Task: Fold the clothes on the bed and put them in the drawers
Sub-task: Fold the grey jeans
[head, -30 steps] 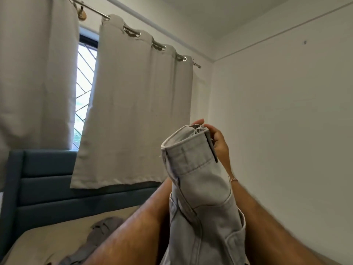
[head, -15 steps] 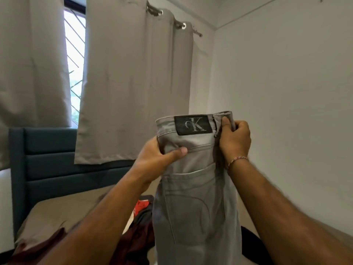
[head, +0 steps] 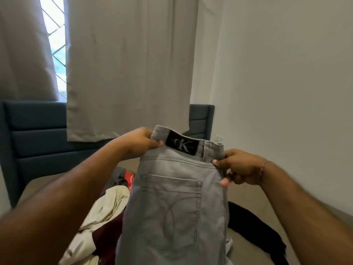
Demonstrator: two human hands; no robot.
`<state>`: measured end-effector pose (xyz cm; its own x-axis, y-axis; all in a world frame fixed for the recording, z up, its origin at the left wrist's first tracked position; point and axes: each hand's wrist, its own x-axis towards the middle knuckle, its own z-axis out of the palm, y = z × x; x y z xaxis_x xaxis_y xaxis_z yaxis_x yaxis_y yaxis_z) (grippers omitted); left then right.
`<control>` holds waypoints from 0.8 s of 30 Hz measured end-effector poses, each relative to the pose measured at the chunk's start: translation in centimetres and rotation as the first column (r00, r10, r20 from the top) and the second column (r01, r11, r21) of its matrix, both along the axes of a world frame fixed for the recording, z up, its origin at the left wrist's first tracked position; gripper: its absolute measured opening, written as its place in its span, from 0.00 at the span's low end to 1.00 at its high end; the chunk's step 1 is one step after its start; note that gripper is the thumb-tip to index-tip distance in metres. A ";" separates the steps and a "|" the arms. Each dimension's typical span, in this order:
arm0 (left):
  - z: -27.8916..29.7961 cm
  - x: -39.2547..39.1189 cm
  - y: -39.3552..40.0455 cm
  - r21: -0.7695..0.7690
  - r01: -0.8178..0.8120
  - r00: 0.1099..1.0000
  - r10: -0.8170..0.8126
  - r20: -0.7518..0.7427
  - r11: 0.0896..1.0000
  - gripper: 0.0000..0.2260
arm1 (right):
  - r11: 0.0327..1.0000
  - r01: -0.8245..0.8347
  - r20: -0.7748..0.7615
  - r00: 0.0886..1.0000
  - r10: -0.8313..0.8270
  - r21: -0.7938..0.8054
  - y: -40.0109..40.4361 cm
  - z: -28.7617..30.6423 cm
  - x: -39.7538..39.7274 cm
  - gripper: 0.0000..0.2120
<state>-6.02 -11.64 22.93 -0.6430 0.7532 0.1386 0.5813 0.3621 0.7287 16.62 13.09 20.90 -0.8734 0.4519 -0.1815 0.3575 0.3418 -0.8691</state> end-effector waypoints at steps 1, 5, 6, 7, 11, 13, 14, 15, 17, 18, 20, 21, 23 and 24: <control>0.6 -0.7 2.0 -0.096 -0.082 0.995 0.076 -0.065 0.992 0.11 | 0.998 0.066 -0.001 0.998 -0.066 0.013 0.1 0.3 -1.6 0.06; 10.4 -3.3 10.3 0.391 -0.279 0.949 0.188 0.254 0.877 0.10 | 0.881 0.285 -0.472 0.878 -0.082 0.377 3.1 10.0 -7.7 0.03; 14.4 -3.5 11.5 0.578 -0.287 0.946 0.131 0.296 0.764 0.09 | 0.832 0.349 -0.593 0.804 -0.030 0.431 3.8 13.7 -8.2 0.05; 19.1 -3.4 12.3 0.728 -0.244 0.960 0.053 0.275 0.641 0.09 | 0.785 0.406 -0.687 0.725 0.035 0.468 4.4 18.0 -8.4 0.08; 31.5 -0.8 11.7 0.939 0.055 0.993 -0.118 -0.015 0.339 0.15 | 0.765 0.516 -0.887 0.436 0.152 0.385 5.2 29.6 -7.2 0.14; 34.2 0.4 10.7 0.950 0.171 0.979 -0.156 -0.133 0.261 0.14 | 0.781 0.527 -0.925 0.342 0.167 0.336 4.9 32.2 -6.4 0.12; 34.6 0.9 10.3 0.946 0.213 0.971 -0.164 -0.176 0.244 0.14 | 0.797 0.515 -0.937 0.303 0.174 0.315 4.5 32.7 -6.1 0.12; 34.5 1.4 9.7 0.941 0.243 0.964 -0.164 -0.208 0.236 0.14 | 0.811 0.501 -0.945 0.273 0.181 0.300 4.1 32.9 -5.6 0.13; 32.5 2.1 8.7 0.931 0.270 0.960 -0.150 -0.238 0.246 0.14 | 0.826 0.484 -0.952 0.241 0.191 0.288 3.2 31.6 -4.6 0.14; 30.8 2.5 8.1 0.926 0.269 0.960 -0.148 -0.237 0.264 0.15 | 0.833 0.473 -0.952 0.238 0.193 0.287 2.7 30.2 -4.0 0.14; 24.6 3.3 6.3 0.914 0.243 0.966 -0.168 -0.197 0.325 0.14 | 0.840 0.458 -0.947 0.263 0.185 0.291 1.5 24.7 -2.1 0.14; 21.2 3.9 5.6 0.900 0.245 0.965 -0.183 -0.190 0.361 0.13 | 0.834 0.458 -0.939 0.286 0.190 0.308 0.8 21.7 -1.0 0.14; 11.5 5.6 3.3 0.841 0.236 0.968 -0.192 -0.161 0.488 0.11 | 0.840 0.432 -0.904 0.402 0.146 0.328 -1.4 12.4 2.1 0.13; 6.5 6.7 2.0 0.813 0.240 0.968 -0.195 -0.158 0.531 0.11 | 0.830 0.441 -0.884 0.452 0.124 0.342 -2.3 7.8 3.8 0.12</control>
<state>0.64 -9.61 29.41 -0.4518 0.4113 0.7916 0.5951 -0.5221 0.6110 20.41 10.77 28.68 -0.3359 0.3658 0.8680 -0.3618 0.8008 -0.4774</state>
